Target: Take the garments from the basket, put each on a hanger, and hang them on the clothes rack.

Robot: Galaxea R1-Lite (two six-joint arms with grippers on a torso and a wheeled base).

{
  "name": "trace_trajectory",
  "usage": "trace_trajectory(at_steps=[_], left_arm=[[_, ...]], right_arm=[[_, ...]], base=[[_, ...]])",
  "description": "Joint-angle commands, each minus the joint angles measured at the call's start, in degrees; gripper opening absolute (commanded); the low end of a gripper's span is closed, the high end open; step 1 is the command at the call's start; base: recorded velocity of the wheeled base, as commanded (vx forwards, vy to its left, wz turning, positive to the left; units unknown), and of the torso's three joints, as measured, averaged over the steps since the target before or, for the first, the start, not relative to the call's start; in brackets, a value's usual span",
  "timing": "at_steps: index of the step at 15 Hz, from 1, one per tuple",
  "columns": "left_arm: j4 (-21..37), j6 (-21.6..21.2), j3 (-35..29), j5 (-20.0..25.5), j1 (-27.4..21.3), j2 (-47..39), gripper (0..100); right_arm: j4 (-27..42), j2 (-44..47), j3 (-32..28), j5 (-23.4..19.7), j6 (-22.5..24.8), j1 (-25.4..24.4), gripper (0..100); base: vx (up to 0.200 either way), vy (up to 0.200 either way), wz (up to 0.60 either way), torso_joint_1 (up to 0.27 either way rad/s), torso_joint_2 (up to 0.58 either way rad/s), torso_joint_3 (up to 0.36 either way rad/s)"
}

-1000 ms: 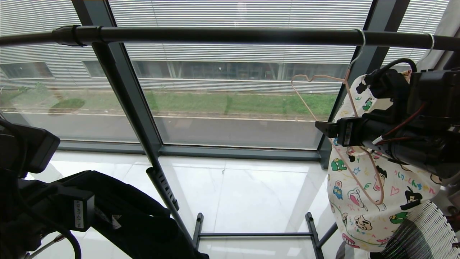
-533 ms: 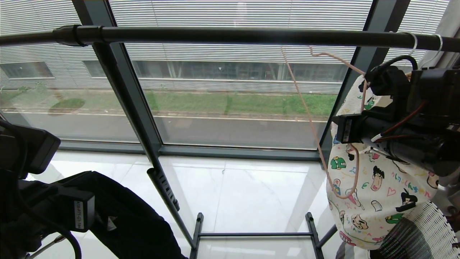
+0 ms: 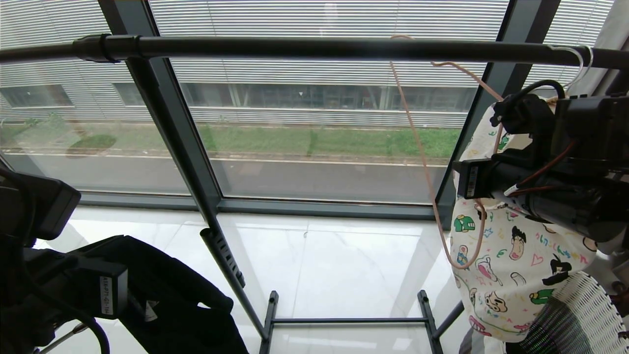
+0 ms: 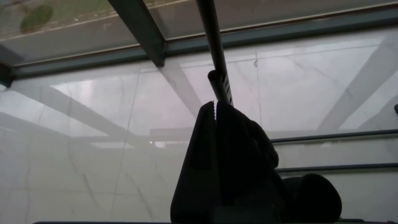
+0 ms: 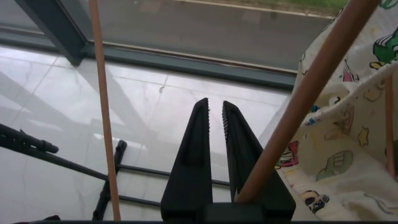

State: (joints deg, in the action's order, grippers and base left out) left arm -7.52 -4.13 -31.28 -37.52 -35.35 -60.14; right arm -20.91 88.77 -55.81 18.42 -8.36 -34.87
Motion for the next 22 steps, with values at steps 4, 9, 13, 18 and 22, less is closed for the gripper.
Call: trace_trajectory(at_steps=[4,9,13,18,22], left_arm=[[-0.04,0.0,0.08,-0.01,0.02,0.46,0],[-0.04,0.0,0.08,-0.01,-0.07,0.63,0],[-0.04,0.0,0.08,-0.01,0.02,0.63,0],[-0.04,-0.17,0.17,-0.09,0.02,0.81,0],[0.05,-0.7,0.34,-0.09,0.02,1.07,0]], right_arm=[[-0.01,-0.62,0.7,2.76,6.69,-0.12,0],[-0.27,-3.43,2.72,5.57,14.78,-0.64,0],[-1.33,-7.82,6.77,5.57,21.02,-0.82,0],[-0.98,-16.26,17.49,5.4,28.67,-2.14,0],[-0.89,-19.95,22.67,4.78,36.58,-2.14,0]], base=[[0.0,0.0,0.0,0.0,0.0,0.0],[0.0,0.0,0.0,0.0,0.0,0.0],[0.0,0.0,0.0,0.0,0.0,0.0],[0.0,0.0,0.0,0.0,0.0,0.0],[-0.05,0.0,0.0,-0.001,0.0,0.001]])
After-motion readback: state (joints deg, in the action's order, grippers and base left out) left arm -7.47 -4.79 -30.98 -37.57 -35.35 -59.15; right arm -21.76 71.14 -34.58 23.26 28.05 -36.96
